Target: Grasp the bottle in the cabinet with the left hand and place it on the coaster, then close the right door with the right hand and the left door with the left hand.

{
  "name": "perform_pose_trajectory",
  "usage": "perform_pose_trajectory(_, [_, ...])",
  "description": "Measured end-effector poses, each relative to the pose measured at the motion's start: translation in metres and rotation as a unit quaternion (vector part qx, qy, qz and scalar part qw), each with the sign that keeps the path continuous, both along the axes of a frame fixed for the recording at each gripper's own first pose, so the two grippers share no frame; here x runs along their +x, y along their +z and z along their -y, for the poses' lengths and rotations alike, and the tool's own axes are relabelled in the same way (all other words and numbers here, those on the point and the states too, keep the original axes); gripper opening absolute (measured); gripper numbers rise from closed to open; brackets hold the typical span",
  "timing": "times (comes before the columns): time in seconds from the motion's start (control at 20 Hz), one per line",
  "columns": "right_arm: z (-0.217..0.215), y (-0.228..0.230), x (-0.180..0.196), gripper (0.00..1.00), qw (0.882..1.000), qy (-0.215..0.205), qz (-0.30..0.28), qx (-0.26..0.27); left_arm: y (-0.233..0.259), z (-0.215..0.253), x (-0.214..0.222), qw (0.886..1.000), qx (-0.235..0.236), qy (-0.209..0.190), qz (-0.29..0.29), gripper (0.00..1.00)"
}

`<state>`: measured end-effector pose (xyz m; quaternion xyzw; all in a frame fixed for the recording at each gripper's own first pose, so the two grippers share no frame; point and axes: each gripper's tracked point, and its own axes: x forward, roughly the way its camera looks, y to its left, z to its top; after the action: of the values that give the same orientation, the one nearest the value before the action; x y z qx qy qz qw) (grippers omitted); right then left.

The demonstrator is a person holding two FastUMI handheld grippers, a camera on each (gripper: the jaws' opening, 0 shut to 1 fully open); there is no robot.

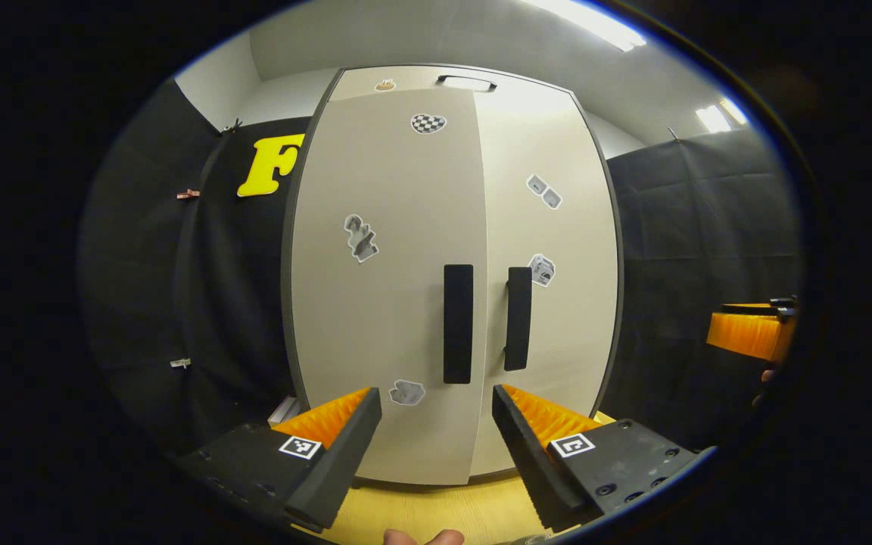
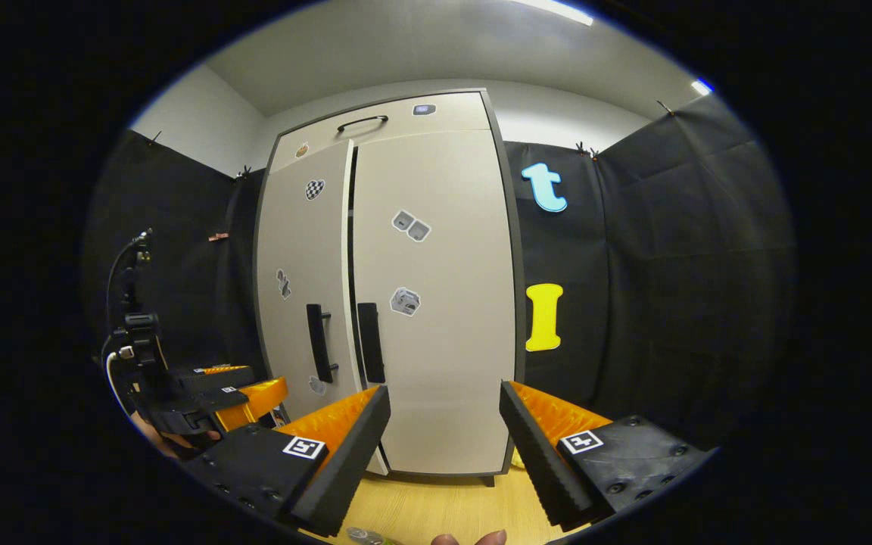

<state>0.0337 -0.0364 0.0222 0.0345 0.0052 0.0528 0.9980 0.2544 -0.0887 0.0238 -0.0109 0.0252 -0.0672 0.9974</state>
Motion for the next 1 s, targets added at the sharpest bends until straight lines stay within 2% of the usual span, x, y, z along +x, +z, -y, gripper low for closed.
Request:
perform_pose_trajectory(0.55, [-0.023, -0.002, -0.024, 0.98, 1.000, 0.001, 0.010, 0.004, 0.004, -0.016, -0.066, 1.000, -0.019, 0.012, 0.001, 0.94])
perform_pose_trajectory(0.75, [-0.034, -0.004, -0.027, 0.98, 1.000, 0.007, 0.012, 0.002, 0.003, -0.033, -0.080, 0.999, -0.028, 0.025, 0.002, 0.94])
perform_pose_trajectory(1.0, [-0.039, -0.005, -0.031, 0.98, 1.000, 0.011, 0.013, -0.003, 0.006, -0.055, -0.087, 0.999, -0.014, 0.044, 0.011, 0.94])
